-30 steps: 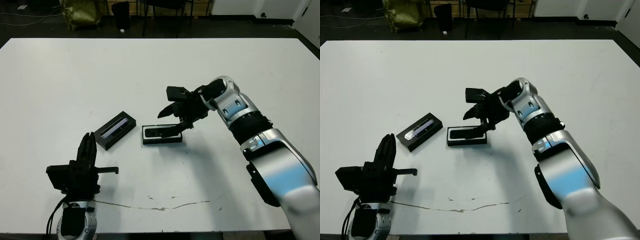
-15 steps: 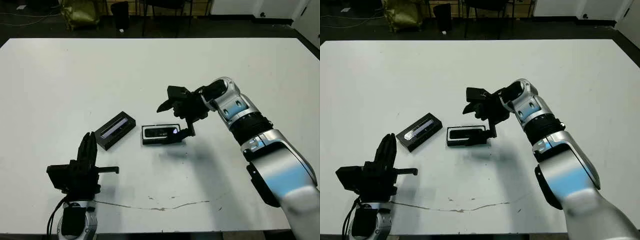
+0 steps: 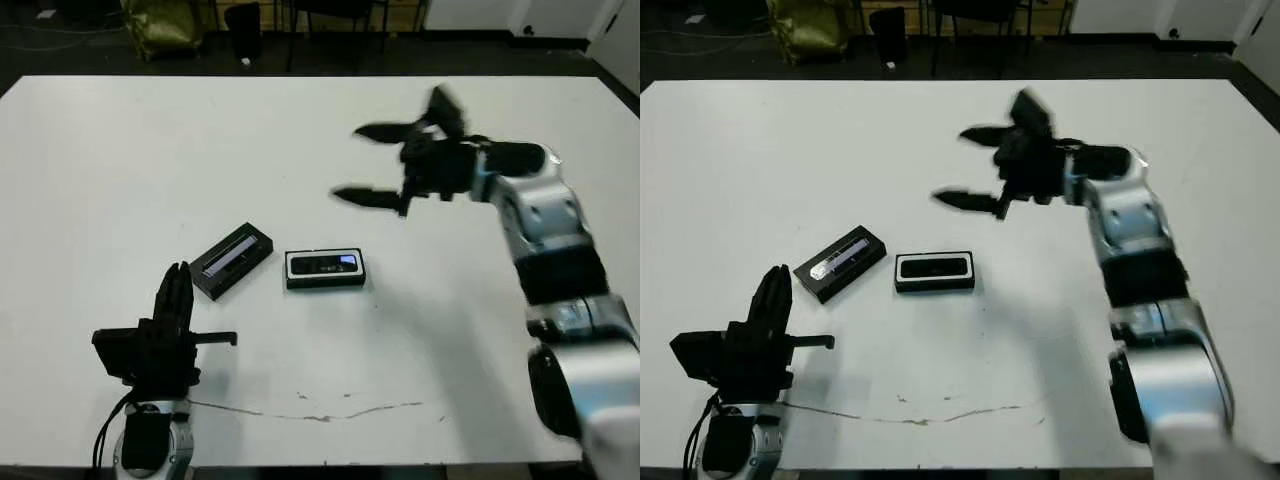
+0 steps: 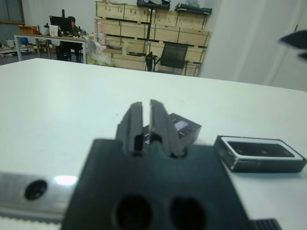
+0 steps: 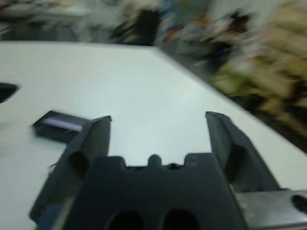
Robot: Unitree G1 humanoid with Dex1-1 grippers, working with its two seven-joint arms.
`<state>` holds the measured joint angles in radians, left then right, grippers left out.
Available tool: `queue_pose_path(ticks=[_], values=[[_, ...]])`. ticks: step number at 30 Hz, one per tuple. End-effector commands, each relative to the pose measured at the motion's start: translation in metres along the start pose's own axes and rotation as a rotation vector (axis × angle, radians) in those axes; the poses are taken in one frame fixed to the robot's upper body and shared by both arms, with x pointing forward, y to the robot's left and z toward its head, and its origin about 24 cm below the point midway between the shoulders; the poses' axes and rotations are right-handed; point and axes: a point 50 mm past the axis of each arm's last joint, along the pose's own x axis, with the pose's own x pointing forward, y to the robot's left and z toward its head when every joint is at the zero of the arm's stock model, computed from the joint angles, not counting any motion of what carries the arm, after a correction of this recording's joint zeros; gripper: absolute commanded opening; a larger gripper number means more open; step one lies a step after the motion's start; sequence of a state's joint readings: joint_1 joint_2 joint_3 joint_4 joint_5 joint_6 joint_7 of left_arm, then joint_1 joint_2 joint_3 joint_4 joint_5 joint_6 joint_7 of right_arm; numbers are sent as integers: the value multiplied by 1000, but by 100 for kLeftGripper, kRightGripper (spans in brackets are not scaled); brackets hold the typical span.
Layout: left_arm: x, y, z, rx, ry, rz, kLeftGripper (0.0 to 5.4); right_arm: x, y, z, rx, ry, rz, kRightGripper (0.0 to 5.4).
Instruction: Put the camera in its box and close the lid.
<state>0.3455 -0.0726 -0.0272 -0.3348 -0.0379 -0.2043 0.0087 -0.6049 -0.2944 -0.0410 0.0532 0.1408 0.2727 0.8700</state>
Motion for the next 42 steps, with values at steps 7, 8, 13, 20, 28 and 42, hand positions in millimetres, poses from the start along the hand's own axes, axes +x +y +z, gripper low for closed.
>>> queue_pose_path(ticks=[7,8,13,20,28,42], values=[[3,17,3,77,4,-4,0,-73,60,-43,-14,48,-300,209],[4,18,4,75,1,-5,0,-80,66,-48,-1,51,-336,189],[8,22,8,77,-24,-18,0,-103,93,-66,47,60,-459,72],[20,31,20,131,-55,-71,0,-114,118,-68,83,75,-506,1],[46,46,47,160,33,-262,0,-107,119,-66,78,55,-494,1],[80,43,54,348,250,-828,295,-102,129,-68,92,30,-458,0]])
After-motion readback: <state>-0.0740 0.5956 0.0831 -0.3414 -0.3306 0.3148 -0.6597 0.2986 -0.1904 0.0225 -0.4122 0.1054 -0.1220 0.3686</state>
